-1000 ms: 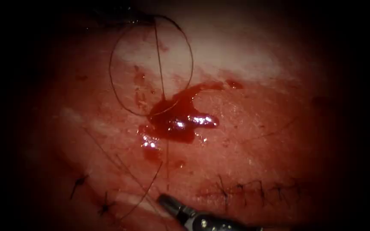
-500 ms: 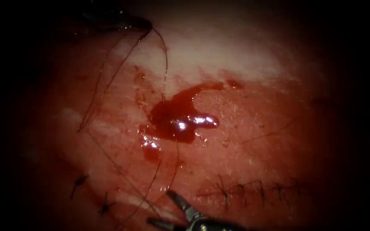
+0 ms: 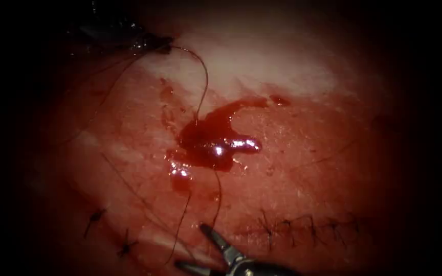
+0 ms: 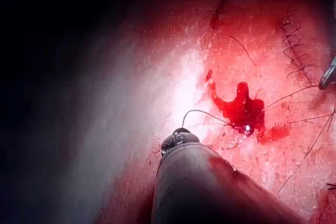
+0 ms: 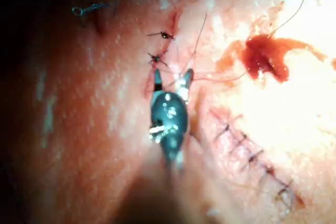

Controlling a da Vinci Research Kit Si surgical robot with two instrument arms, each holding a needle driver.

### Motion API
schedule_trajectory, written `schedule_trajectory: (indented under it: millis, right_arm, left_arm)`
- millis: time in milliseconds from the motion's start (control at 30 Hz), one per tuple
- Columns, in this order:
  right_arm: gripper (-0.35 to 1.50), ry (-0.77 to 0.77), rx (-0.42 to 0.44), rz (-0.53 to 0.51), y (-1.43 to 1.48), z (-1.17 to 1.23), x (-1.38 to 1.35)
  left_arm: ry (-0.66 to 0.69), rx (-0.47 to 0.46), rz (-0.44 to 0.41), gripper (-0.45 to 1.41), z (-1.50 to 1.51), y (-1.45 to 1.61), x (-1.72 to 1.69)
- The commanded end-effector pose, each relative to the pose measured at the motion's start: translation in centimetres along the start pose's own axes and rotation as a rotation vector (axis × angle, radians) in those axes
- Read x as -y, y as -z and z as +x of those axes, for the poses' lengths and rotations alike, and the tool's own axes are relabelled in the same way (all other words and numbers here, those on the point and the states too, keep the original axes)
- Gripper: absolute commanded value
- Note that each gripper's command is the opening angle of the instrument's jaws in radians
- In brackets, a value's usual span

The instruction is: Wound Closure

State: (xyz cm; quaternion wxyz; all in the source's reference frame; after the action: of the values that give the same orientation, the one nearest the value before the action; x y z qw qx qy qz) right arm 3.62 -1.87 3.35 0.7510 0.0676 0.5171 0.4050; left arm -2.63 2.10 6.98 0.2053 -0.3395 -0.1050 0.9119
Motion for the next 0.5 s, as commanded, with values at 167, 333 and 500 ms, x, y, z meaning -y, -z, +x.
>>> schedule_trajectory:
  millis: [167, 333, 500]
  right_arm:
    - [1.08, -0.024, 0.018, 0.070, -0.03, 0.17, -0.03]
    - [1.03, -0.027, 0.048, 0.134, -0.03, 0.30, -0.06]
    - [1.25, -0.028, 0.070, 0.228, 0.10, 0.47, 0.02]
  left_arm:
    - [0.000, -0.007, -0.020, -0.45, 0.02, -0.01, -0.08]
    - [0.016, -0.019, -0.051, -0.45, 0.03, 0.10, -0.21]
    - [0.032, -0.033, -0.078, -0.45, 0.01, 0.17, -0.36]
